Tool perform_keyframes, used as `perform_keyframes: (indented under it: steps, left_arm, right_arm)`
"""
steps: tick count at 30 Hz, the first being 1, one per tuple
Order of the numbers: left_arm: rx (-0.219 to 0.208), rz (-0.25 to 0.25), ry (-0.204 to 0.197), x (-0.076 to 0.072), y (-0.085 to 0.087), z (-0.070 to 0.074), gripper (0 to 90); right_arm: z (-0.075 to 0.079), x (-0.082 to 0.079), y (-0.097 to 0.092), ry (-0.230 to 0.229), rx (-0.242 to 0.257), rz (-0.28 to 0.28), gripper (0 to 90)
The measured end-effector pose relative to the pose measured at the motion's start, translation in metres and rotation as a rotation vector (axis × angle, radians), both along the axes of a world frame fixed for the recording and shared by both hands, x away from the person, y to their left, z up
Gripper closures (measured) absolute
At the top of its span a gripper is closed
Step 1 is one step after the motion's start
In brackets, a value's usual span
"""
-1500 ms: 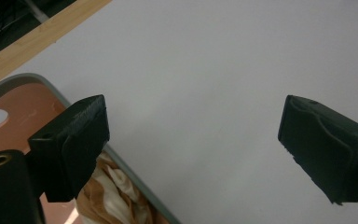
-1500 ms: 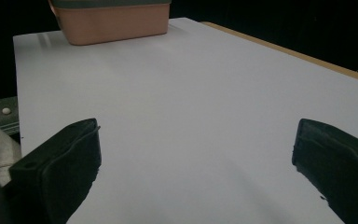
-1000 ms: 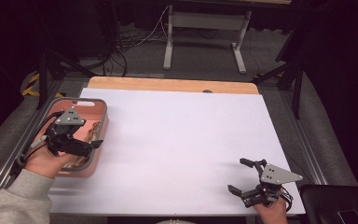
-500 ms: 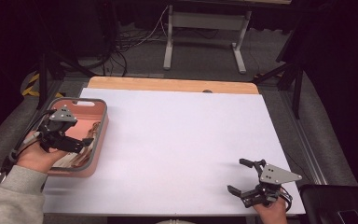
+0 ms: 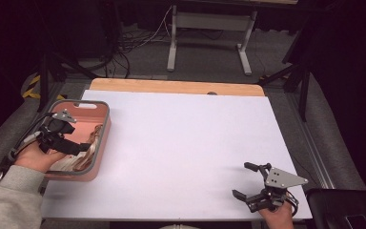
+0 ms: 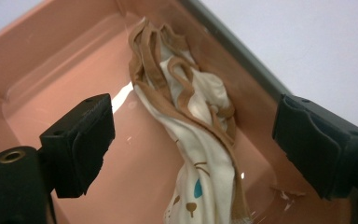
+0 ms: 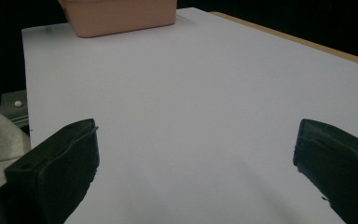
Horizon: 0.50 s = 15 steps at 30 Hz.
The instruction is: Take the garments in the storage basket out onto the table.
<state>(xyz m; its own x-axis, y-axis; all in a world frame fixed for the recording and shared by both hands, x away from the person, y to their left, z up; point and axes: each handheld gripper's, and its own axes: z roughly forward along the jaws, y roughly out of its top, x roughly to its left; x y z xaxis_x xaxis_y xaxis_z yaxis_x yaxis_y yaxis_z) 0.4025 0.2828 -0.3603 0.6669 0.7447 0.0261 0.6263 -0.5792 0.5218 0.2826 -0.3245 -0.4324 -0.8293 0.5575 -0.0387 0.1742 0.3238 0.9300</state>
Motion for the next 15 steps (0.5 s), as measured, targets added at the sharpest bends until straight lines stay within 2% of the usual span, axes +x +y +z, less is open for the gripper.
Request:
perform_keyframes:
  steps: [6,8,11,15]
  left_arm:
    - [0.009,-0.005,0.09,0.009,-0.003,-0.012,14.4]
    - [0.014,-0.008,0.096,0.01,-0.004,-0.013,14.6]
    - [0.017,-0.009,0.132,0.011,-0.006,-0.017,15.7]
    - [0.024,-0.01,0.157,0.012,-0.008,-0.023,16.6]
  right_arm:
    - [0.0,0.0,0.0,0.003,0.002,0.003,0.6]
    - [0.0,0.0,0.0,0.003,0.002,0.003,0.6]
    - [0.0,0.0,0.0,0.002,0.002,0.004,0.6]
    - [0.0,0.0,0.0,0.0,0.004,0.005,0.6]
